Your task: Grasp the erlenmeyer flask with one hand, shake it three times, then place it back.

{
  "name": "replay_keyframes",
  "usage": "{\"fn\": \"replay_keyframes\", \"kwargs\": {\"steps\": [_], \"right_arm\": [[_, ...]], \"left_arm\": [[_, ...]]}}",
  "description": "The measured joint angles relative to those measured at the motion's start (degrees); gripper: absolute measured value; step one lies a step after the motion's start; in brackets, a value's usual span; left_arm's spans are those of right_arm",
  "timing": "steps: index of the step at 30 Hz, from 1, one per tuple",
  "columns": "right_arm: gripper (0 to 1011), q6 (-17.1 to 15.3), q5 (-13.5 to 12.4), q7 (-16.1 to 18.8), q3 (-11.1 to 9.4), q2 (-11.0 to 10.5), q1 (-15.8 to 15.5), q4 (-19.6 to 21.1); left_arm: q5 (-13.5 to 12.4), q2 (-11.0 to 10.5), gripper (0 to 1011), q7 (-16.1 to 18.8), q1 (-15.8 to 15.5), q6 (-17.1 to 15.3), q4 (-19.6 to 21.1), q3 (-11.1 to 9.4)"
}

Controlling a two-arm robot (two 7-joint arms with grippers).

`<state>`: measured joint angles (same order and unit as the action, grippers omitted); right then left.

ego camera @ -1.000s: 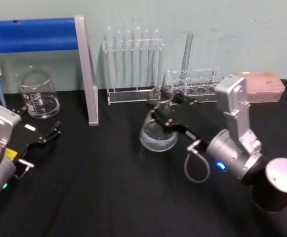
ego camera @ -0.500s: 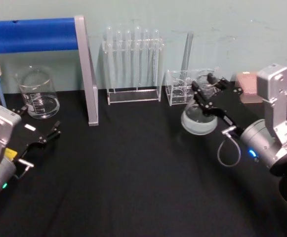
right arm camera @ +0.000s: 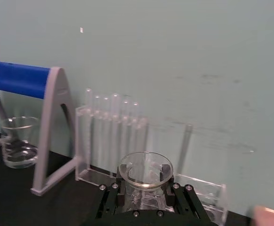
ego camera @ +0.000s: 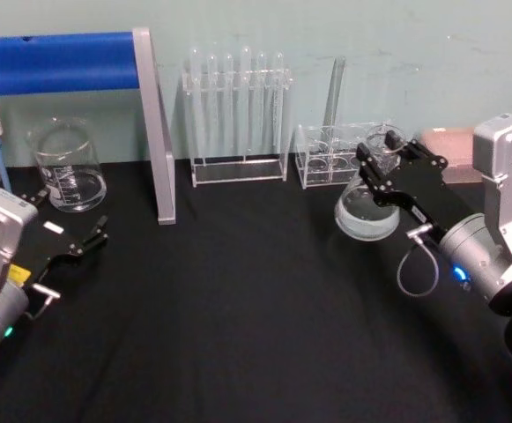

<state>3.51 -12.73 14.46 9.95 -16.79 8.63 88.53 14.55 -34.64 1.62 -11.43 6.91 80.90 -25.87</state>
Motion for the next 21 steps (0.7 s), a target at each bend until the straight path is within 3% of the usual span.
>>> {"fn": "replay_keyframes", "kwargs": {"steps": [7, 21], "right_arm": [[456, -0.38, -1.16, 2.26, 1.67, 1.11, 0.0, 0.56], [453, -0.88, -3.51, 8.91, 10.57, 1.89, 0.86, 1.82]], "left_arm": [[0.0, 0.0, 1001, 0.0, 0.0, 0.0, 0.0, 0.0], [0.0, 0.0, 1001, 0.0, 0.0, 0.0, 0.0, 0.0]]}}
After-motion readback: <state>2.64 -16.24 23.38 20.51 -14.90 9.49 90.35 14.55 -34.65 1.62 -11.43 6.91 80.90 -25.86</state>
